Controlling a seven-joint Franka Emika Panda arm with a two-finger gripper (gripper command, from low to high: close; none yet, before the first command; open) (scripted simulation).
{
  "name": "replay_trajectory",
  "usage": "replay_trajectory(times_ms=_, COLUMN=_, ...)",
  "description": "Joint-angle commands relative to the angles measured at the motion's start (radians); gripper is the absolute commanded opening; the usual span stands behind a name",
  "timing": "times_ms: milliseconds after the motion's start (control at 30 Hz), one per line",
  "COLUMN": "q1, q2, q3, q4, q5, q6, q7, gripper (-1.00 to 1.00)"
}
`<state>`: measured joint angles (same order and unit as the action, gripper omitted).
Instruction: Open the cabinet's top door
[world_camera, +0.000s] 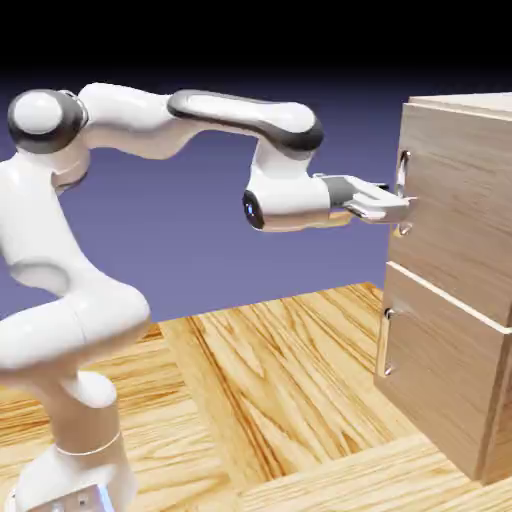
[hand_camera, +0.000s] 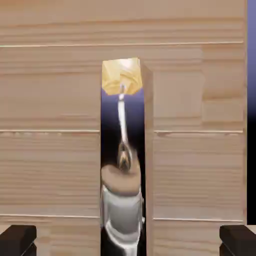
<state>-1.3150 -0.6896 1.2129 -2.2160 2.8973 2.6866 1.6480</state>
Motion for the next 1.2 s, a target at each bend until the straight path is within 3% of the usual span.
replay_trajectory(times_ms=0, q1=0.0, q2=0.0, q3=0.0, q4=0.0, q5=0.0, q6=0.0, q7=0.0, gripper=-1.0)
replay_trajectory(times_ms=500, q1=0.544, q2=0.296, q3=-0.483, q4=-0.077, q5=0.001, q6=-0.011, q7=-0.384, gripper=-1.0)
replay_trajectory(times_ms=1167, q1=1.257, q2=0.342, q3=-1.173, q4=-0.129, q5=-0.066, q6=0.007, q7=-0.567, gripper=-1.0)
